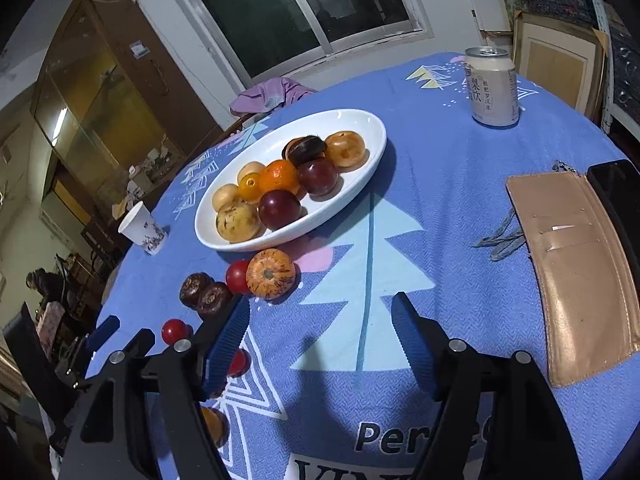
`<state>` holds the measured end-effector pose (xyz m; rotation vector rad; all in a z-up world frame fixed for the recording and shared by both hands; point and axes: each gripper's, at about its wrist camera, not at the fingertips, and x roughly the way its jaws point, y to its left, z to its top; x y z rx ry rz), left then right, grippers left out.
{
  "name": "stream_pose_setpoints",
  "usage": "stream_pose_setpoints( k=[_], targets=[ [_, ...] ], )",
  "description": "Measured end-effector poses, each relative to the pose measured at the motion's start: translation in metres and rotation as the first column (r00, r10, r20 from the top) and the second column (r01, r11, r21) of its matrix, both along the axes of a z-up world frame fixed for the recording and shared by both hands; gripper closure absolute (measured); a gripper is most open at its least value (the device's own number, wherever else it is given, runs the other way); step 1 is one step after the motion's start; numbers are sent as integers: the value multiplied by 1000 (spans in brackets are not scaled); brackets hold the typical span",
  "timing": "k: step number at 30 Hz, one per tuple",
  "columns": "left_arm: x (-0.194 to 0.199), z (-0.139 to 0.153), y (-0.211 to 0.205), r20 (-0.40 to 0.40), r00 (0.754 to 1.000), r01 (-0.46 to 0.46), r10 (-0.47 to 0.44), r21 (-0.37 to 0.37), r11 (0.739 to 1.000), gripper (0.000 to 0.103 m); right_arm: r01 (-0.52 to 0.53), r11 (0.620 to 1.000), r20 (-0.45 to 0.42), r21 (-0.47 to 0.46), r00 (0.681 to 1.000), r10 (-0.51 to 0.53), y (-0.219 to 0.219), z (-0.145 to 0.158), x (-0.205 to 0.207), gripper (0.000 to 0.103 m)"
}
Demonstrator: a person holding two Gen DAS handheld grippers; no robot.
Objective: Organize fruits
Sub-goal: 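Move both open tools back to the fruit pile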
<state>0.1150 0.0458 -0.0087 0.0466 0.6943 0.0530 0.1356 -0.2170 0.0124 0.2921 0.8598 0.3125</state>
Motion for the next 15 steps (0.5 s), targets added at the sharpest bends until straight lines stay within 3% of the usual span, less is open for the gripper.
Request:
stream_pose_setpoints(
  k=[8,15],
  targets=[
    [9,-6,7,-41,999,-23,21,-54,998,8,11,1000,-40,-19,999,-11,1,-10,5,19],
    [11,-7,9,-46,998,-44,41,-59,997,7,19,999,-62,-26,998,-21,2,-16,5,19]
  ],
)
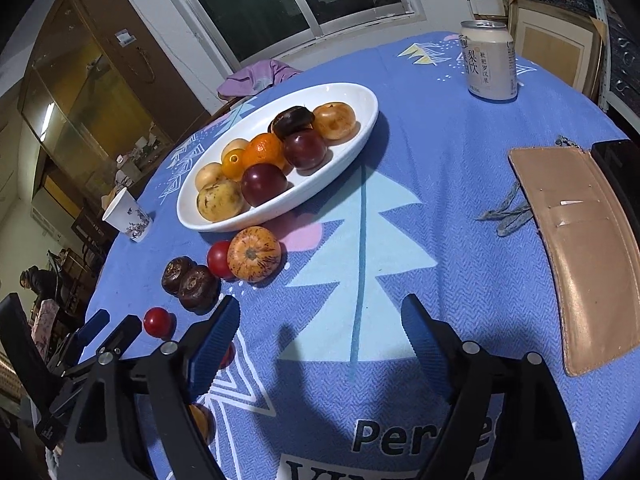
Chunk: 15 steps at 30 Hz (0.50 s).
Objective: Organize fruits
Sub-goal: 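Move both open tools back to the fruit pile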
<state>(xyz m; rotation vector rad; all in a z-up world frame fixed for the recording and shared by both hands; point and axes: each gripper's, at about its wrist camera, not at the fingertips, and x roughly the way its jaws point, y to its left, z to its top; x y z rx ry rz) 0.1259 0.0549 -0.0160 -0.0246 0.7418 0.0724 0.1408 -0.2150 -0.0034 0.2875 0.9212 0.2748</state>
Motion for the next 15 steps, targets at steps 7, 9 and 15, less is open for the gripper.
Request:
stream_pose_setpoints(
  k=[7,9,15],
  targets=[
    [1,0,0,-3,1000,-4,4,2,1000,7,-12,1000,-7,-3,1000,12,3,-1,-1,19],
    [1,-1,0,-4,1000,-5,5,3,1000,7,-13,1000,-7,1,1000,13,3,-1,-1,19],
    [1,-1,0,-7,1000,-7,7,2,1000,7,-16,1000,-10,3,1000,16,4,0,-1,18]
  ],
)
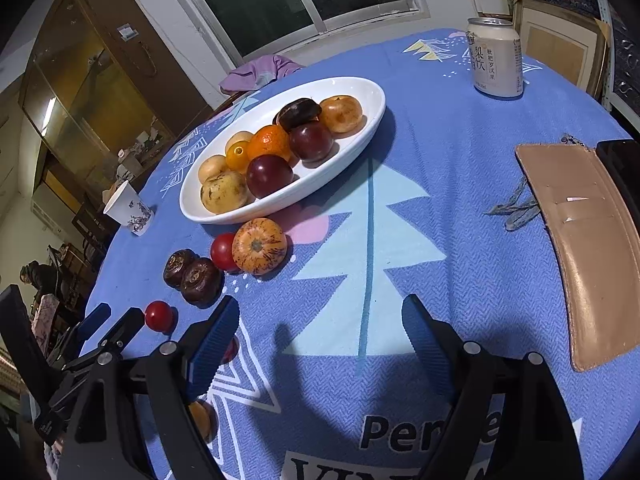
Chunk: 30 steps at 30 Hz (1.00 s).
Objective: Organize fruits
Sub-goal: 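Move both open tools back to the fruit pile, then grasp a red tomato with the left tool while the right tool grasps another red tomato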
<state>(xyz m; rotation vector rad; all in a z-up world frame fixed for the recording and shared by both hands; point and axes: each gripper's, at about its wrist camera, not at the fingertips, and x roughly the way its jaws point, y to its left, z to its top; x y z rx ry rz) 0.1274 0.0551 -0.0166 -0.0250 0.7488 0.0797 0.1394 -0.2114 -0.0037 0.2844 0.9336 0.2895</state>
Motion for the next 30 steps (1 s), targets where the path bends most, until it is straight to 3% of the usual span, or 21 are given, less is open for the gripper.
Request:
stream_pose_setpoints(
  k=[19,24,30],
  targets=[
    [4,-3,3,-29,1000,2,-3,-14,1000,7,-23,1000,-2,-16,1000,23,7,-2,-3,18],
    [7,-8,1,-60,998,29,-30,-19,999,7,-21,1000,-10,-8,1000,21,6,-1,-2,18],
    [0,-4,-12,-19,994,106,-105,9,994,8,-28,1000,-1,12,1000,28,5,3,-4,18]
  ],
)
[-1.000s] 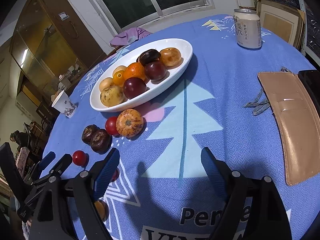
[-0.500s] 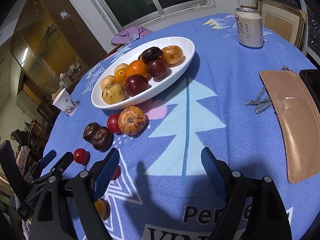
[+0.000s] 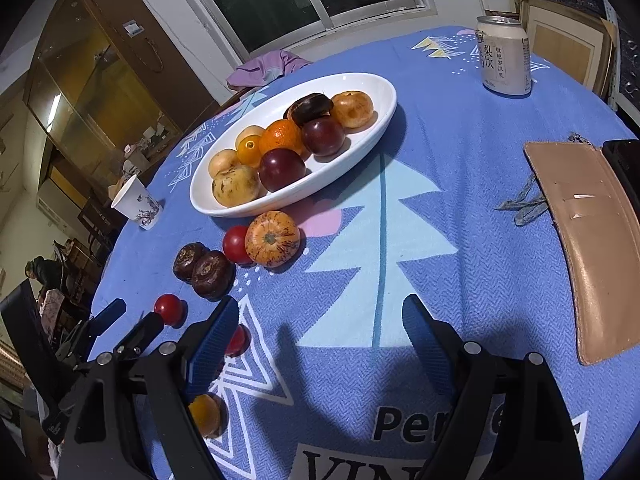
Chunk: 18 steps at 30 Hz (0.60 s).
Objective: Organize fruits
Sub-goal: 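Grasp a red tomato with the left tool while the right tool grasps another red tomato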
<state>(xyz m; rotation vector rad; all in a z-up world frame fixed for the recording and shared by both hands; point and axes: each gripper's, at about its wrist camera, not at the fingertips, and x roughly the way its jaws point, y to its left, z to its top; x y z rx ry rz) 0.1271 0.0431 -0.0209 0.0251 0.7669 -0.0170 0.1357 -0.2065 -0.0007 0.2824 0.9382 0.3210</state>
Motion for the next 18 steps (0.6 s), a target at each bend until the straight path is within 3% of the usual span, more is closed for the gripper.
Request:
stream_pose_setpoints(
  k=[3,5,12,14,18],
  targets=[
    [2,-1,-9,-12,998,55,-55,9,998,27,-11,1000,3,0,1000,11,2,1,-1,18],
    [7,-4,-13,-37,996,81,-80,7,997,46,-20,1000,6,-8,1000,20,5,2,-2,18],
    [19,-5,-15,-38,994,99,-100,-30,995,56,-45,999,12,-21,999,45,11,2,-4,18],
    [20,-6,-17,-49,992,111,-112,-32,993,68,-48,999,14,-25,999,48,11,2,-3,18],
    [17,-5,-17,-44,992,119,-121,-42,992,69,-44,999,9,-25,999,44,11,1,-3,18]
  ],
)
